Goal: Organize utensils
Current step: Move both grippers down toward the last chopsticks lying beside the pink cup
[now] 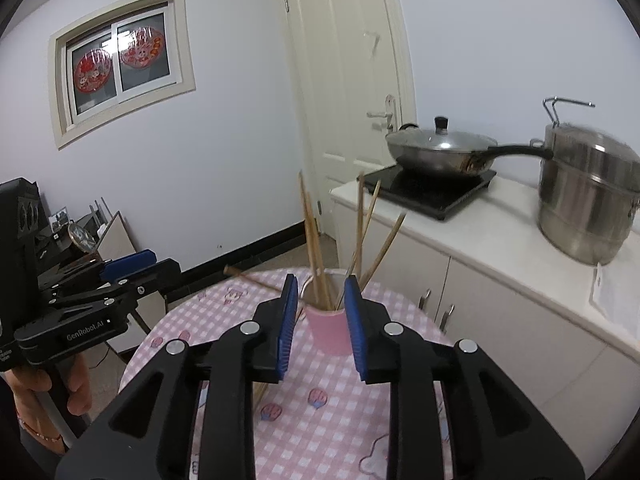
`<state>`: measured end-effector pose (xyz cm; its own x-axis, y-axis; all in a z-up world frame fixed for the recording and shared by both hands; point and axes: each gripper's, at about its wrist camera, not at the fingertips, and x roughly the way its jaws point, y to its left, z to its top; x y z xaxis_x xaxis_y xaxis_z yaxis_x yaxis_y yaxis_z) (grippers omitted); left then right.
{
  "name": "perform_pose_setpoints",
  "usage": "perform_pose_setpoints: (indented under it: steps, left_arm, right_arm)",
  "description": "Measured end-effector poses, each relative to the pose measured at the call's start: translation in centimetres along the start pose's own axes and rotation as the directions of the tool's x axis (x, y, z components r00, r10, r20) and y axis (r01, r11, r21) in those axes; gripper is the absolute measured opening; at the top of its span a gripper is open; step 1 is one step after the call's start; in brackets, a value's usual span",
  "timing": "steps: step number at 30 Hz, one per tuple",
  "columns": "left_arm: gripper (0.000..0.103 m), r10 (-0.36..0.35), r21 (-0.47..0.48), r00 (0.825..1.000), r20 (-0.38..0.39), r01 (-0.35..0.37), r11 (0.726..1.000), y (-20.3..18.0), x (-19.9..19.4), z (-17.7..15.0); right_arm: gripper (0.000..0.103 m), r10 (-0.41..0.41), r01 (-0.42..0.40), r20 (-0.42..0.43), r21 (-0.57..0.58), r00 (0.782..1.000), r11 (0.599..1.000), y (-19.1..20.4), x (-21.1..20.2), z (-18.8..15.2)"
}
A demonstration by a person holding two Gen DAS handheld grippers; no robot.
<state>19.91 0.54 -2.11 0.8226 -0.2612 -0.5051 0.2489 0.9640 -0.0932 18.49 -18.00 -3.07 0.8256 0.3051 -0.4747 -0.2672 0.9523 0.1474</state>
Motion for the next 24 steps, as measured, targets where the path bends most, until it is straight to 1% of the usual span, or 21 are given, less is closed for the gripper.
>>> perform_pose_setpoints:
  steps: [5,11,18,24]
  left_arm:
    - [0.052,-0.001,-0.039,0.998,-0.061,-0.001,0.999,2.0,0.7,-3.1]
    - [0.052,-0.002,-0.08,0.991,-0.135,-0.009,0.997,4.0,2.3,-6.6]
    - [0.052,-0.004,-0.114,0.981,-0.196,-0.019,0.993,6.0,4.2,-9.4]
    - [0.052,-0.003,-0.136,0.971,-0.237,-0.03,0.99,7.5,5.7,-10.9]
  right_arm:
    - [0.023,0.016,-0.015,-0.06,0.003,0.998,1.0,1.4,1.8,-2.7]
    - [0.023,0.033,-0.031,-0.155,0.013,0.987,0.999,3.1,5.2,-6.3]
    - [0.023,0.056,-0.052,-0.259,0.025,0.964,0.998,4.8,9.2,-9.3]
    - [0.023,0.063,-0.058,-0.342,0.025,0.938,0.998,6.0,12.5,-11.4]
